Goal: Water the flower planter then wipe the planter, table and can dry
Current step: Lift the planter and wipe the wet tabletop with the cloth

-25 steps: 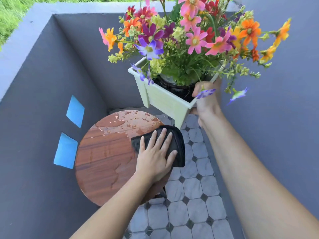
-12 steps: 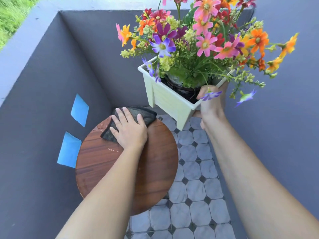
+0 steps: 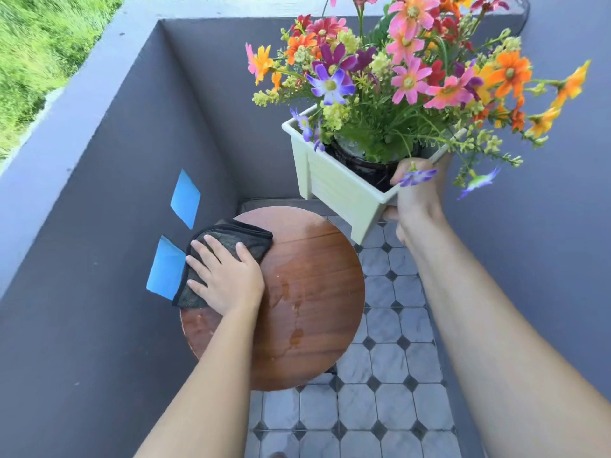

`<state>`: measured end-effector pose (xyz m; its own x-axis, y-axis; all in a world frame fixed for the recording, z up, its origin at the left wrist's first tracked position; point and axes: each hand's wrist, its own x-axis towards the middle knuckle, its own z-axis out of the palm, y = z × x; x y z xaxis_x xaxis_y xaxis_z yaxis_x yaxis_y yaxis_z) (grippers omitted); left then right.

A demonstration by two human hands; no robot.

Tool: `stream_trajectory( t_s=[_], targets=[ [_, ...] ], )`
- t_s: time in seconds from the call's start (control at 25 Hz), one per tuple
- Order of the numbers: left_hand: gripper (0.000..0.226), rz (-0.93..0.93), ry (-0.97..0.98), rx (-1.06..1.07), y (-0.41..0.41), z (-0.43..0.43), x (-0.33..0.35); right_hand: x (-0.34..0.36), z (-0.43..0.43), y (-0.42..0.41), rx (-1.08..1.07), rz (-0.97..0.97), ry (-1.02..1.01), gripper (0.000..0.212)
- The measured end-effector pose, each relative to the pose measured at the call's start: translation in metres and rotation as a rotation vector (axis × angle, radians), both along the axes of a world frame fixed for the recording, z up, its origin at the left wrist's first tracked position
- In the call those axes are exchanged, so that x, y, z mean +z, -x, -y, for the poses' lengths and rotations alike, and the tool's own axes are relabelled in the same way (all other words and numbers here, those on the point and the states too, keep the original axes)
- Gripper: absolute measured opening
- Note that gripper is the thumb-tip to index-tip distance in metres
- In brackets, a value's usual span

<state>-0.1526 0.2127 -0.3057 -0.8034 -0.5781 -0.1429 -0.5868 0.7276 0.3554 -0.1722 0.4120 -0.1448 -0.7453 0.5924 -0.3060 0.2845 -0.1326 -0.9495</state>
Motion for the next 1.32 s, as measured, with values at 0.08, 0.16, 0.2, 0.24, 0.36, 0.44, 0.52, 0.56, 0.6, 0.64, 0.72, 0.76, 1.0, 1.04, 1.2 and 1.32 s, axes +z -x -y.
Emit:
stream_trajectory(
  t_s=[0.08, 0.16, 0.2, 0.24, 0.36, 0.44, 0.52, 0.56, 0.6, 0.64, 0.72, 0.76, 1.0, 1.04, 1.2, 1.32],
  targets=[
    [0.062, 0.011, 0.009, 0.018, -0.019, 0.004, 0.0, 0.001, -0.001, -0.001, 0.003, 0.004, 0.027, 0.023],
    [0.062, 0.011, 0.015, 0.033, -0.04, 0.006, 0.0, -0.001, -0.002, -0.003, -0.008, -0.002, 0.037, 0.026],
    [0.062, 0.01, 0.013, 0.041, -0.05, 0.006, 0.0, -0.002, -0.003, -0.004, -0.013, -0.001, 0.036, 0.027],
    [0.061, 0.011, 0.01, 0.046, -0.059, 0.006, 0.0, -0.002, -0.003, -0.004, -0.019, -0.005, 0.031, 0.028],
    [0.06, 0.032, 0.029, 0.005, -0.087, -0.001, -0.002, 0.001, -0.002, -0.009, -0.022, -0.014, 0.008, 0.027],
    [0.064, 0.031, 0.051, -0.053, -0.107, -0.01, -0.004, 0.003, -0.003, -0.014, -0.019, -0.017, -0.001, 0.023],
    [0.065, 0.025, 0.06, -0.085, -0.125, -0.021, -0.006, 0.004, -0.004, -0.018, -0.017, -0.023, 0.017, 0.022],
    [0.064, 0.026, 0.06, -0.107, -0.132, -0.027, -0.007, 0.006, -0.005, -0.02, -0.018, -0.024, 0.017, 0.021],
    [0.063, 0.03, 0.057, -0.136, -0.139, -0.034, -0.006, 0.007, -0.005, -0.022, -0.015, -0.022, 0.018, 0.021],
    [0.062, 0.035, 0.054, -0.171, -0.144, -0.041, -0.006, 0.007, -0.006, -0.023, -0.006, -0.026, 0.021, 0.021],
    [0.06, 0.045, 0.054, -0.234, -0.153, -0.055, -0.006, 0.007, -0.007, -0.025, 0.012, -0.035, 0.029, 0.024],
    [0.06, 0.051, 0.051, -0.263, -0.157, -0.062, -0.005, 0.007, -0.007, -0.027, 0.008, -0.032, 0.021, 0.023],
    [0.065, 0.014, 0.06, -0.531, -0.173, -0.106, -0.006, 0.012, -0.018, -0.034, 0.01, -0.014, -0.031, 0.02],
    [0.065, -0.012, 0.073, -0.568, -0.172, -0.11, -0.009, 0.014, -0.02, -0.035, 0.015, -0.005, -0.029, 0.02],
    [0.077, -0.131, 0.064, -0.691, -0.16, -0.117, -0.017, 0.018, -0.024, -0.037, 0.038, 0.005, 0.05, 0.025],
    [0.064, -0.199, -0.022, -0.869, -0.155, -0.124, -0.009, 0.016, -0.031, -0.034, 0.018, 0.014, 0.045, 0.04]
  ],
)
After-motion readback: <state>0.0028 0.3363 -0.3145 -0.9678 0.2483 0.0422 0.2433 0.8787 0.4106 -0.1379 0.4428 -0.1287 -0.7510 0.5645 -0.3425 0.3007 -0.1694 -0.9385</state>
